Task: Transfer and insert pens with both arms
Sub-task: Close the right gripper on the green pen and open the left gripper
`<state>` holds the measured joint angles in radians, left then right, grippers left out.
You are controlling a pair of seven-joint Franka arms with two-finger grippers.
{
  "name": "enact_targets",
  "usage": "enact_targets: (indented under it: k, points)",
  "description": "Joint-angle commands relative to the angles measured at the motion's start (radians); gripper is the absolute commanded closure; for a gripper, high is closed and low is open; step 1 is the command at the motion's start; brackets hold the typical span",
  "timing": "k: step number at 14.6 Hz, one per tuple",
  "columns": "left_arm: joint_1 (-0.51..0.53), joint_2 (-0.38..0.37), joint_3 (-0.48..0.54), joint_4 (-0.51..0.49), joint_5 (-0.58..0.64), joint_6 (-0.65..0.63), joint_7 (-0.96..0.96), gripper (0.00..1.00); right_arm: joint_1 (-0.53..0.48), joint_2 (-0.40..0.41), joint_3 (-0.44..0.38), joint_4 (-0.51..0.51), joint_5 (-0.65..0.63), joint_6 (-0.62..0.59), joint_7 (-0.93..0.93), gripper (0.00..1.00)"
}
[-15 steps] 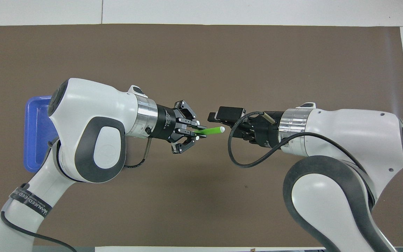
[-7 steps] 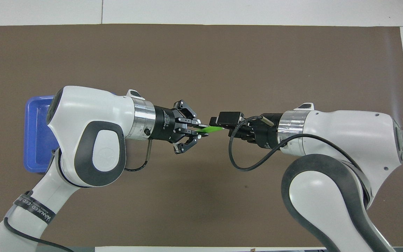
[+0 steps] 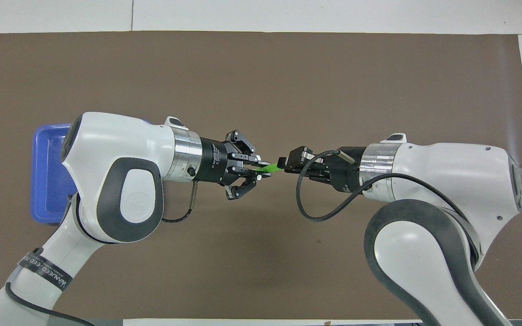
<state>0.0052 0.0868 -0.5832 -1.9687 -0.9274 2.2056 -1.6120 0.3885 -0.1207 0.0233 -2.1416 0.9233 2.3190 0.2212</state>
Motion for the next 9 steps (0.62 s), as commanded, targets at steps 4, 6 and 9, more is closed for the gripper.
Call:
enact_targets:
  k: [4,6,9]
  points:
    - [-0.007,-0.038,0.008,-0.022,-0.034,0.037,0.003,0.01,-0.01,-0.005,0.003,-0.006,0.012,-0.006,-0.003,1.0]
    - [0.001,-0.062,0.009,-0.027,-0.031,0.028,0.009,0.0,-0.016,-0.008,0.001,-0.003,-0.039,-0.018,-0.005,1.0]
    - [0.05,-0.076,0.016,-0.025,0.022,-0.013,0.009,0.0,-0.104,-0.02,-0.007,0.078,-0.342,-0.241,-0.028,1.0]
